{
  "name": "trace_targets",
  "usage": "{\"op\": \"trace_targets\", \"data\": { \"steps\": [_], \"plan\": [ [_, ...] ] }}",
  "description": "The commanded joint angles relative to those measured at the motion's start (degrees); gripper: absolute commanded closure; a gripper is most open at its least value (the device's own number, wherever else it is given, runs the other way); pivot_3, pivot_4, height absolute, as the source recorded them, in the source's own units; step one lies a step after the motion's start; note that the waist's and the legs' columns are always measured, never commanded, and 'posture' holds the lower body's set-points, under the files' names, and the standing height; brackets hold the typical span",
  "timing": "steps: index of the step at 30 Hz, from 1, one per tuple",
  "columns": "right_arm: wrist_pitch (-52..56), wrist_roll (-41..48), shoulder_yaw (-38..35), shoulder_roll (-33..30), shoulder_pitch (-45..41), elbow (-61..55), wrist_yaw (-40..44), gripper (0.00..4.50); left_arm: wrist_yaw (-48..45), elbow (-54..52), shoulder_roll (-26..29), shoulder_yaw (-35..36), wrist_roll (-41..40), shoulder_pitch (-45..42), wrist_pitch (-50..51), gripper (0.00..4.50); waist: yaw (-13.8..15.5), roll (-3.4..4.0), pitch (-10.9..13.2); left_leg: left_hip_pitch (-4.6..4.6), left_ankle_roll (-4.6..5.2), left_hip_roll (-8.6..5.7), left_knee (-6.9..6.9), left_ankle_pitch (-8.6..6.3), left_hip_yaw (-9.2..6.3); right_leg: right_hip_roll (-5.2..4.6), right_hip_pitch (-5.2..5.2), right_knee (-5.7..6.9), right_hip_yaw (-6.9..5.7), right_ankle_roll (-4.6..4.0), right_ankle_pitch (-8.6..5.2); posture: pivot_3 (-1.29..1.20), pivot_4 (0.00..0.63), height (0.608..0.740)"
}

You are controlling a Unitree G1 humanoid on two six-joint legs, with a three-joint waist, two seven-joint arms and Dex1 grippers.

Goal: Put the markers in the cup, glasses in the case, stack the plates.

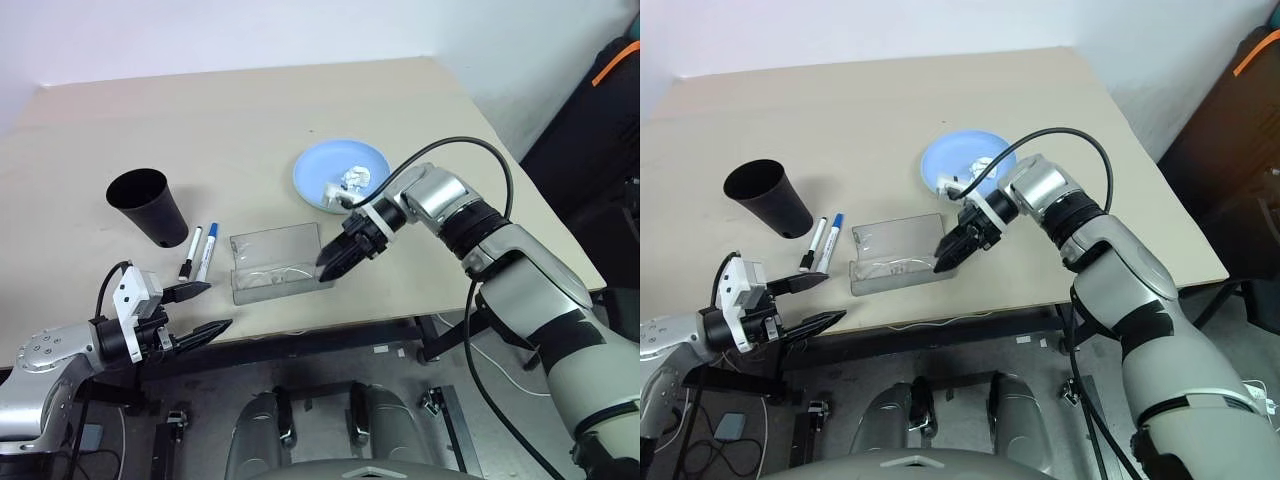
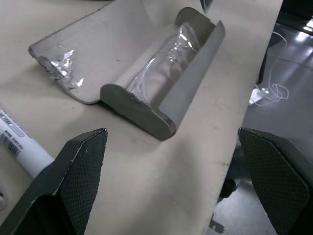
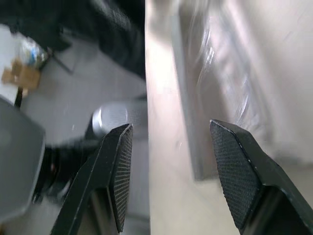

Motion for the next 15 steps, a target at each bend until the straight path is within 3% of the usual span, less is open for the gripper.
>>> {"op": "trace_targets", "data": {
  "steps": [1,9,12,15],
  "plan": [
    [-2.44,-1.49,-6.32,1.30,-2.61,1.73,-1.42,1.89,-0.36,-0.47,0.14,0.23,-0.13,-0.01,-1.13,0.00,0.23,0.00,0.00,0.00,-0.01,0.00,0.00,0.00,0.01,0.00,-0.01,-0.01,0.00,0.00,0.00,0.00,0.150,0.711],
    [-7.07,-4.24,-21.73,7.79,-5.33,13.21,-17.97,1.89,-0.33,-0.12,0.24,0.39,0.00,-0.26,-1.40,0.00,0.51,0.00,0.00,-0.24,-0.04,0.02,0.07,0.02,0.19,-0.05,-0.11,-0.06,0.02,0.01,0.00,0.00,0.150,0.711],
    [-7.54,-4.45,-26.01,9.24,-7.13,16.25,-21.19,2.49,-0.52,0.31,0.26,0.44,-0.05,-0.49,-1.58,0.00,0.50,0.00,0.00,-0.29,-0.07,0.02,0.05,0.04,0.23,-0.06,-0.14,-0.06,0.01,0.02,0.00,0.00,0.150,0.711],
    [-11.65,-6.25,-28.40,10.74,-7.57,17.49,-25.21,3.58,-0.70,0.56,0.37,0.60,-0.12,-0.56,-1.70,0.00,0.45,0.00,0.00,-0.34,-0.10,0.01,0.07,0.06,0.22,-0.05,-0.09,-0.05,0.01,0.02,0.00,0.00,0.150,0.711]
  ]
}}
